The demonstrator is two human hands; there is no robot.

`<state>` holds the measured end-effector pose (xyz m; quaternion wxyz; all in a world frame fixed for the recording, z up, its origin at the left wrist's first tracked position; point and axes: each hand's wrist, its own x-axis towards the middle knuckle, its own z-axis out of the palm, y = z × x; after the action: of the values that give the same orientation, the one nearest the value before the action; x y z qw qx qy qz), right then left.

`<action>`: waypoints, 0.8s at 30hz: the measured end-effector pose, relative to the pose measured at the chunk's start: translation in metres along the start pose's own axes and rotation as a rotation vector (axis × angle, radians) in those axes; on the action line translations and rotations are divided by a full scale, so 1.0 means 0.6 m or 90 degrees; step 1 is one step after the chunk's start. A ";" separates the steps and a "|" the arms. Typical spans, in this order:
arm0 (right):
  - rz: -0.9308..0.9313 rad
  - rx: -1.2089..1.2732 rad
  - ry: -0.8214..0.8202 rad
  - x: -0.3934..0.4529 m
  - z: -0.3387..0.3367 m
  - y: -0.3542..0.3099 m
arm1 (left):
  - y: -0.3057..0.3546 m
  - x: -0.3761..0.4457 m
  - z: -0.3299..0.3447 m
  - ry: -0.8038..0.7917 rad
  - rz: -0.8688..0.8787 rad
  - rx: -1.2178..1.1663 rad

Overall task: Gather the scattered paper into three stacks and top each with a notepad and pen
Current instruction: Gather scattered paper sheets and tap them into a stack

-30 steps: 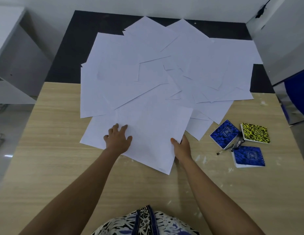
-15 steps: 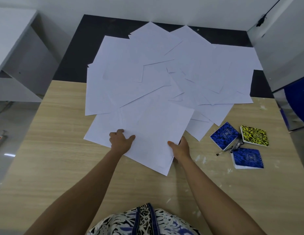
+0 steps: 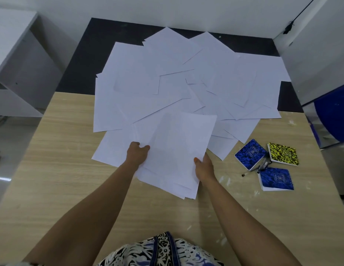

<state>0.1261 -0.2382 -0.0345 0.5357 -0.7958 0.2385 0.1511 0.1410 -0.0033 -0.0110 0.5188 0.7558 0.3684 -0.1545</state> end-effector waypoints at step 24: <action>0.005 -0.127 -0.043 0.073 0.021 -0.060 | 0.043 0.024 0.025 0.063 -0.083 0.157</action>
<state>0.1829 -0.2247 -0.0328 0.4608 -0.8387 0.2074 0.2031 0.1716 -0.0158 -0.0087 0.3921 0.7949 0.4200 -0.1949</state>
